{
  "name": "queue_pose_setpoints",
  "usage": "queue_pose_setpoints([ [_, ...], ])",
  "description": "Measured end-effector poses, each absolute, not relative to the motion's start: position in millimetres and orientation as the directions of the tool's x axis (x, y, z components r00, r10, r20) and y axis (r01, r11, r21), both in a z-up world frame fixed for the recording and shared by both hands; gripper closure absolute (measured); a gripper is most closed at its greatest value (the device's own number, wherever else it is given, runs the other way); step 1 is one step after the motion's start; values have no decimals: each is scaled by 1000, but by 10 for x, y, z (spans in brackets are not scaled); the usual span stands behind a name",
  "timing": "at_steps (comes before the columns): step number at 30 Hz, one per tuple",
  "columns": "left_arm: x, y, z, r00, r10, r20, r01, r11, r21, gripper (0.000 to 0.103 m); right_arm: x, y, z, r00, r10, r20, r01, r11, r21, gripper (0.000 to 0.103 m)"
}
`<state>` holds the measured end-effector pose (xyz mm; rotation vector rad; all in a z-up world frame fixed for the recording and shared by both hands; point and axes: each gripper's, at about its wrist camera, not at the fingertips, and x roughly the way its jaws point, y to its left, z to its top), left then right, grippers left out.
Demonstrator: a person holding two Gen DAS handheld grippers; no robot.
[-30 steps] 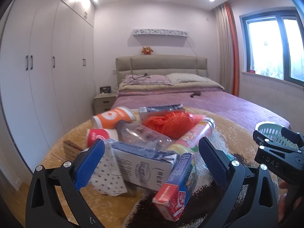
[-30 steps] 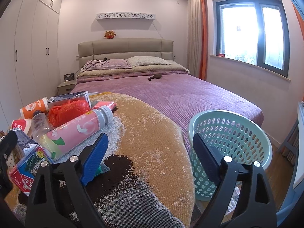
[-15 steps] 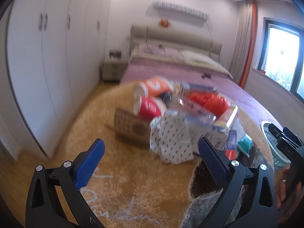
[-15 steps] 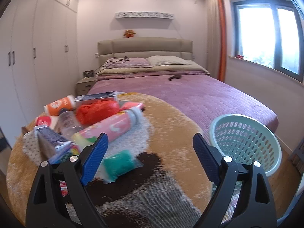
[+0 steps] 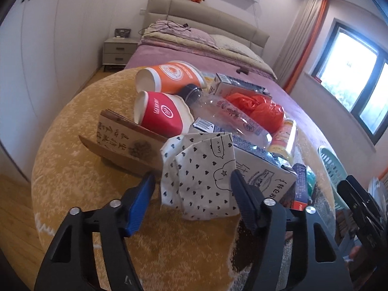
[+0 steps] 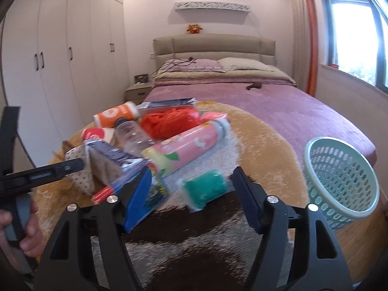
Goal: Collect trash
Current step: 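Grasp the polka-dot paper bag with the left tool while the right tool grasps the snack box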
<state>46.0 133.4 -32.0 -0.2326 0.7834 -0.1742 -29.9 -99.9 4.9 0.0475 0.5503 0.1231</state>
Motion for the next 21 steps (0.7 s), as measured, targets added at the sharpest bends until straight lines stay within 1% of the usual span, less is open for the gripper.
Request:
queue_pose_setpoints([
  [2, 526, 1319, -358, 679, -253, -689, 71, 957, -281, 56, -316, -945, 52, 839, 150, -522, -128, 989, 78, 38],
  [3, 540, 1317, -380, 674, -262, -691, 73, 954, -290, 58, -346, -918, 65, 838, 161, -521, -138, 987, 83, 38],
  [5, 558, 1310, -419, 665, -281, -692, 81, 948, -308, 75, -350, -885, 54, 831, 178, -528, -155, 984, 89, 38],
  [6, 543, 1303, -424, 664, -286, -691, 85, 947, -310, 80, -353, -873, 47, 826, 187, -531, -161, 982, 96, 38],
  [7, 521, 1293, -436, 662, -291, -690, 90, 946, -312, 87, -339, -869, 37, 821, 194, -537, -166, 981, 100, 38],
  [8, 499, 1303, -427, 663, -292, -689, 92, 945, -313, 92, -337, -865, 27, 813, 206, -545, -173, 979, 112, 38],
  [10, 438, 1306, -411, 673, -301, -676, 99, 942, -321, 97, -318, -848, -5, 802, 221, -554, -181, 975, 127, 38],
  [13, 362, 1293, -389, 681, -317, -660, 117, 937, -329, 99, -310, -805, -35, 789, 238, -567, -194, 971, 139, 38],
  [21, 79, 1354, -230, 712, -333, -618, 139, 930, -341, 99, -211, -585, -140, 745, 273, -609, -232, 962, 147, 38],
])
